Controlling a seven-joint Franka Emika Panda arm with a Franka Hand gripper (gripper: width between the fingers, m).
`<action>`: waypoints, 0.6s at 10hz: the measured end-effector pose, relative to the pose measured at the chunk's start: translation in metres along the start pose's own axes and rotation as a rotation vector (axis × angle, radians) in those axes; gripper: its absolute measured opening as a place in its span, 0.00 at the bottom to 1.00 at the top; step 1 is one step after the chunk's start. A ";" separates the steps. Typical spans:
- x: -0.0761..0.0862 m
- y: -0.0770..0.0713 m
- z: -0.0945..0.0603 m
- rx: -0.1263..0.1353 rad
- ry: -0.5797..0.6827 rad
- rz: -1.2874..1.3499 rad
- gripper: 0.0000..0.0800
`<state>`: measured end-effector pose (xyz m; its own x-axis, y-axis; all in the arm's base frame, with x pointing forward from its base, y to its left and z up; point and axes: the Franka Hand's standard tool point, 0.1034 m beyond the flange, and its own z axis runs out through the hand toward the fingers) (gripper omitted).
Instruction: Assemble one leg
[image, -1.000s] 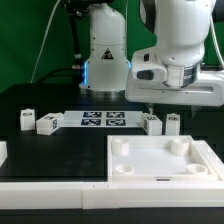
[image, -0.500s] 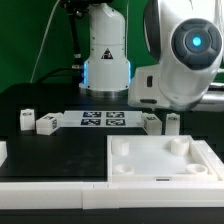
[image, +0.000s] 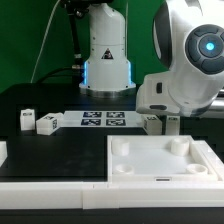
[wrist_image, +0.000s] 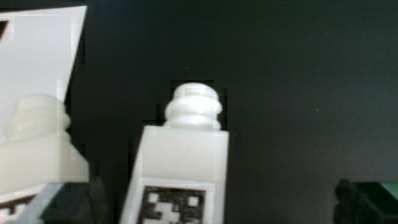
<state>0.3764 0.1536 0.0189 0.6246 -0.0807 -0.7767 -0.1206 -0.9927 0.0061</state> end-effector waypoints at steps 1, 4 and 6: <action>0.003 -0.001 0.004 -0.001 0.002 0.000 0.81; 0.004 0.000 0.005 0.000 0.001 0.000 0.81; 0.005 0.007 0.003 0.008 -0.005 0.002 0.81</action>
Offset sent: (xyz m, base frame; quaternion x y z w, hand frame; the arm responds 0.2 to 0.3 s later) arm 0.0009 -0.0059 -0.0107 0.0004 0.0099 -0.0097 0.9999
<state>0.3761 0.1470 0.0134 0.6205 -0.0821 -0.7799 -0.1279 -0.9918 0.0027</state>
